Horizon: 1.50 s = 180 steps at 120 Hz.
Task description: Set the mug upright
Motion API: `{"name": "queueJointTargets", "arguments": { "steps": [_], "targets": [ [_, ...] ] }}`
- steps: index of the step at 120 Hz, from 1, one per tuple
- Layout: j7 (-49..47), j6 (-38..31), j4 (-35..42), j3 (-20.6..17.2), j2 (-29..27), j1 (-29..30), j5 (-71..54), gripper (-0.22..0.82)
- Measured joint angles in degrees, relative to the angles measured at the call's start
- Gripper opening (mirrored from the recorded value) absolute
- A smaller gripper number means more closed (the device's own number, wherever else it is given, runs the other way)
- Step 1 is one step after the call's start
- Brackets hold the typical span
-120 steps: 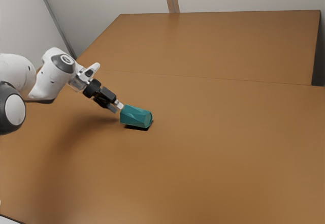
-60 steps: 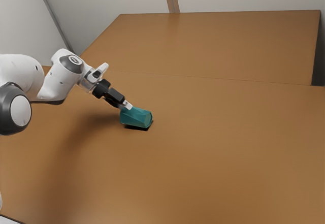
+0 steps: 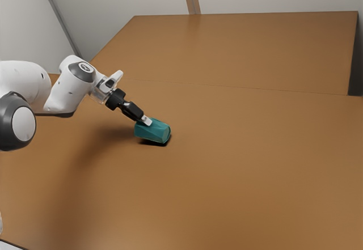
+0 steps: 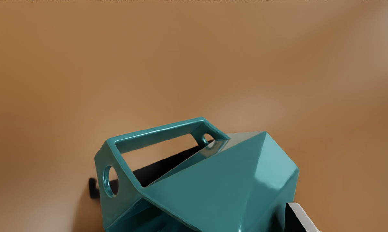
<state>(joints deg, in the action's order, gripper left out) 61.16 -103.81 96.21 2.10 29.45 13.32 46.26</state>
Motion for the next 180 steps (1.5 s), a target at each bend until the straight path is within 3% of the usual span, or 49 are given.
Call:
{"name": "queueJointTargets", "arguments": {
  "steps": [32, 89, 123, 146, 180],
  "targets": [
    [-0.14, -0.48, -0.06, -0.79, -0.34, -1.03, 0.94, -0.11],
    [-2.78, -1.61, 0.16, -0.15, -4.11, -6.10, -1.35, -0.17],
    [-5.98, -10.65, 0.31, 0.00, -5.40, -11.71, -16.27, -0.18],
    [-9.11, -17.27, 1.55, 4.32, -5.76, -20.80, -27.30, -0.18],
    [-13.65, -27.29, 1.65, 4.92, -5.28, -26.82, -39.69, -0.18]
  ]
}}
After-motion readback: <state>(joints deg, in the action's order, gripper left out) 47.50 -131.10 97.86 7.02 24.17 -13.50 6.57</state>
